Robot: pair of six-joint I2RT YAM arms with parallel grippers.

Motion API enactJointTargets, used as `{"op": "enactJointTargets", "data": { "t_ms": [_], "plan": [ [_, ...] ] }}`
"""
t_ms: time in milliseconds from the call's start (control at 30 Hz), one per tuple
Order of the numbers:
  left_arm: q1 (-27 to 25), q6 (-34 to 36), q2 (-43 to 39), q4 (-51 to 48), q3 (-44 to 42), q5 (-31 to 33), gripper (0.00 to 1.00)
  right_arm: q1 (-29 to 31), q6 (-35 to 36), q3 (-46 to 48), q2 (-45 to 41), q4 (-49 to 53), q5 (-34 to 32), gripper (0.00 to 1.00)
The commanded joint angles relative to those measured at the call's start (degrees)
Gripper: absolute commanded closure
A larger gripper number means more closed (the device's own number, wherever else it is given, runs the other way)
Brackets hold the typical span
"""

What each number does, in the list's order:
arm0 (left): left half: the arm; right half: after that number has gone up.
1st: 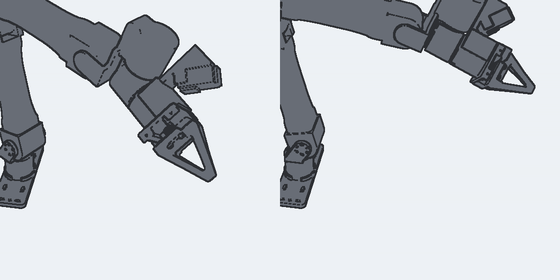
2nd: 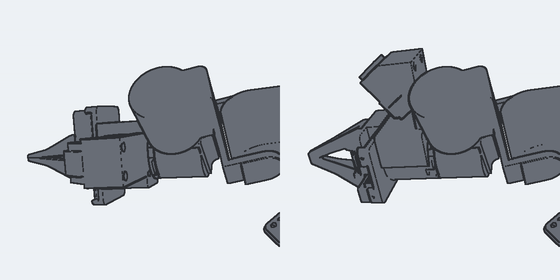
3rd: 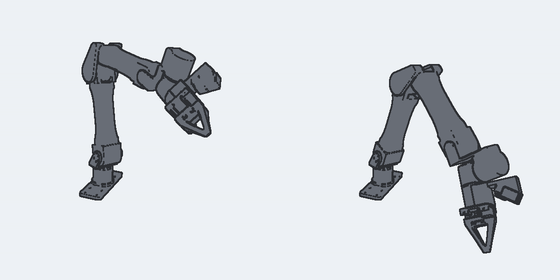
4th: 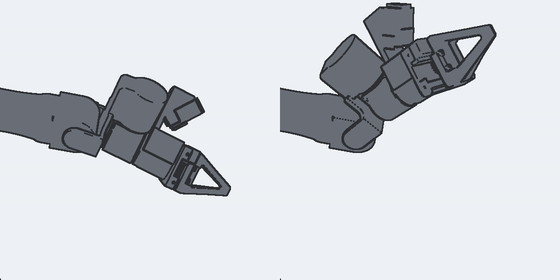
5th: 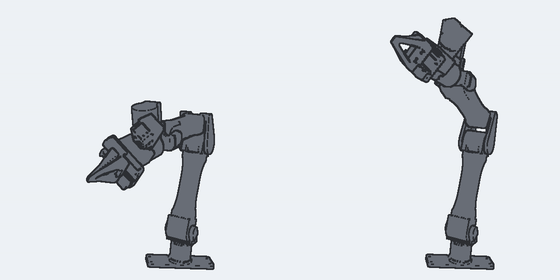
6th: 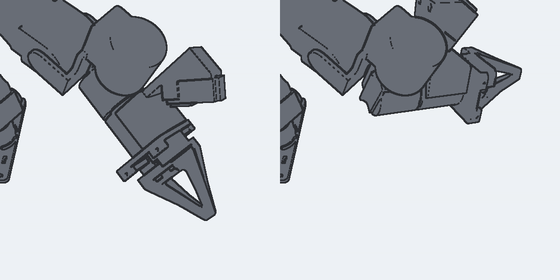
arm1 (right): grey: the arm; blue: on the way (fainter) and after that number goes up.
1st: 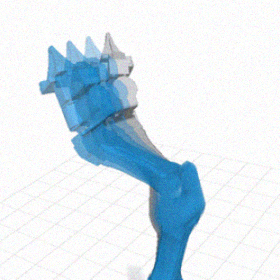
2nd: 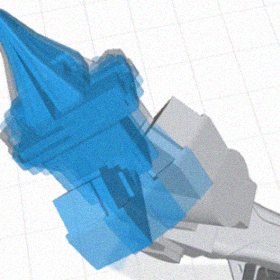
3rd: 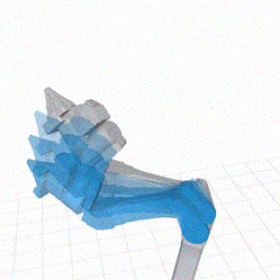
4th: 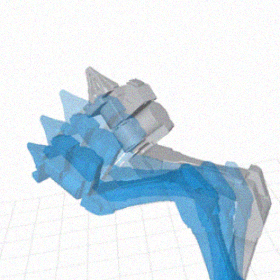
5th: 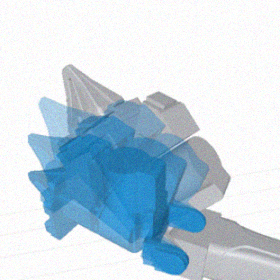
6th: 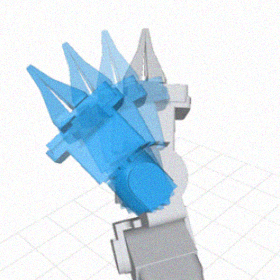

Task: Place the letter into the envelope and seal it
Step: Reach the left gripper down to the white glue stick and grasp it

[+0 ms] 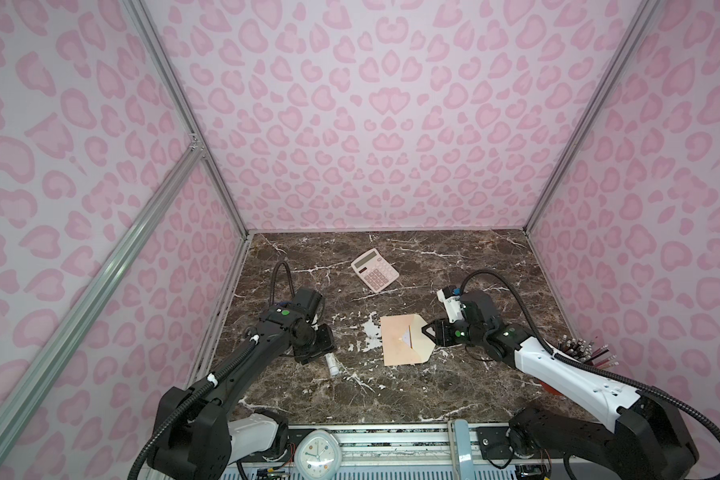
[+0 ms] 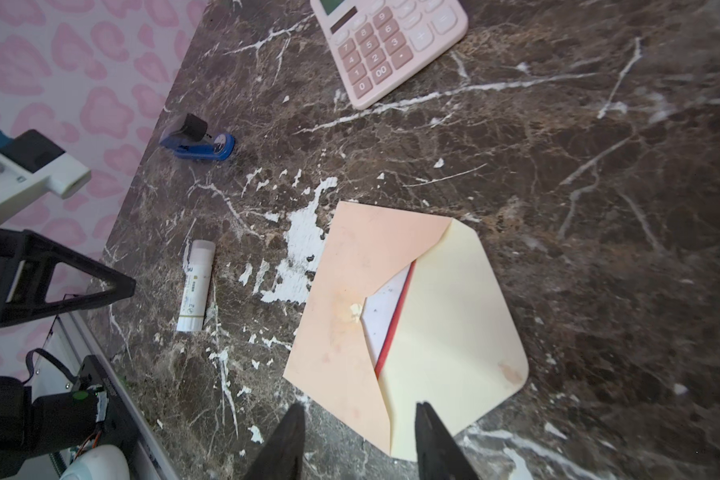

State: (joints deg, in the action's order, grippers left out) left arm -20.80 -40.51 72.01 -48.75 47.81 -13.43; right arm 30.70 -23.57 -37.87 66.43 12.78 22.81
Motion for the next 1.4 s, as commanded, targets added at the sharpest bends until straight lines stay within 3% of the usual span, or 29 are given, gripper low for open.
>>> {"op": "enactJointTargets", "data": {
  "t_ms": [0,267,767,867,1367],
  "plan": [
    [-0.2,-1.6,2.4,3.3,-0.4,2.3,0.45,1.2,2.0,0.5,-0.3,-1.5,-1.7,0.54],
    [-1.7,-1.8,10.0,8.1,-1.0,3.6,0.52,3.2,-0.9,1.4,-0.4,-3.2,-1.9,0.54],
    [-4.3,-1.5,14.8,10.0,-2.3,7.7,0.62,4.6,-1.1,-1.0,4.2,-2.0,-1.4,0.54],
    [-4.8,-1.1,15.3,10.1,-2.4,7.9,0.72,4.6,-0.9,-1.0,4.3,-2.2,-1.4,0.54],
    [-7.3,-0.8,19.3,9.2,-2.5,12.2,0.66,4.7,-0.5,-1.9,5.7,-1.7,-1.4,0.53]
  ]
}}
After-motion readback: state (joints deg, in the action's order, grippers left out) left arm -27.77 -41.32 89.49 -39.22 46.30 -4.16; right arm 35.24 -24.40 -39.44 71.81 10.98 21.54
